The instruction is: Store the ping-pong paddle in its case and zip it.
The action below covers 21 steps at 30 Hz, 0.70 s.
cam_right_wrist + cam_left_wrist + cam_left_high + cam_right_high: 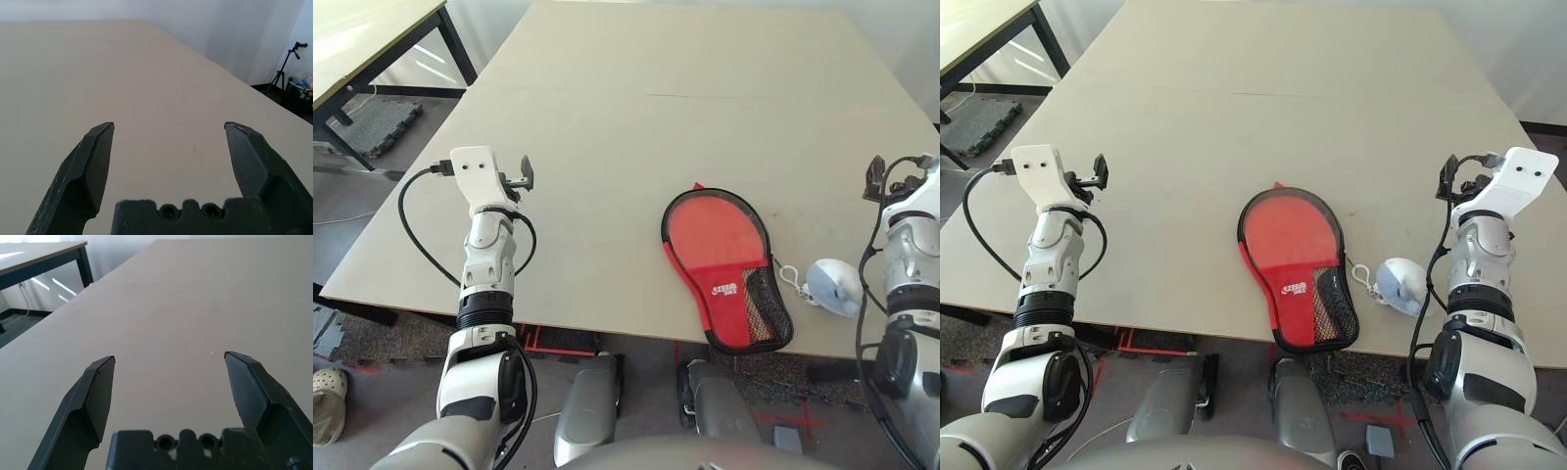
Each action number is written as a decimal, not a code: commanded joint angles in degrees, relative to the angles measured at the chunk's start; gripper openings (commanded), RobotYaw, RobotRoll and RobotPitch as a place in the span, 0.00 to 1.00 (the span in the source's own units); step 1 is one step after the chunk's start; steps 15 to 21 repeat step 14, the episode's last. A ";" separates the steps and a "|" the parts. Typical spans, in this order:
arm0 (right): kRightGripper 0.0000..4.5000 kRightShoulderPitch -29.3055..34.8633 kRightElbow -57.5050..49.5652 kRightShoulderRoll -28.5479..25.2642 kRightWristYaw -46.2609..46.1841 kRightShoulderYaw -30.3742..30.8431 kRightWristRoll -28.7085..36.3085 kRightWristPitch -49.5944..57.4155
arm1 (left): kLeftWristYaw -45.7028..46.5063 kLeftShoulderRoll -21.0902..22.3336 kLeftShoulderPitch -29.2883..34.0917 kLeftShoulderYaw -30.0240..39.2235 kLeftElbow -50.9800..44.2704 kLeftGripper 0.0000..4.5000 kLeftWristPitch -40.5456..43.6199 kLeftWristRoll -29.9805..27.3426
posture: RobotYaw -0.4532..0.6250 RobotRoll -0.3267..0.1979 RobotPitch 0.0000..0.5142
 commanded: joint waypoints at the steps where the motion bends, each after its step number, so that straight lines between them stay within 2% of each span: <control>1: 0.99 1.26 0.50 0.58 -0.33 0.29 0.20 -0.46 | -1.47 -0.08 -1.35 -0.98 2.55 1.00 -1.53 -1.42 | 0.54 0.62 0.20; 6: 0.99 3.95 -2.29 1.64 -1.26 1.05 -0.04 -0.01 | -2.22 0.72 -2.93 -1.28 5.66 1.00 -3.00 -1.78 | 0.51 0.62 0.21; 14: 0.99 12.02 -14.45 4.50 -5.13 0.21 0.88 3.67 | -2.66 1.56 -4.18 -1.39 9.44 1.00 -5.05 -2.47 | 0.46 0.62 0.23; 21: 0.99 12.02 -14.45 4.50 -5.13 0.21 0.88 3.67 | -2.66 1.56 -4.18 -1.39 9.44 1.00 -5.05 -2.47 | 0.46 0.62 0.23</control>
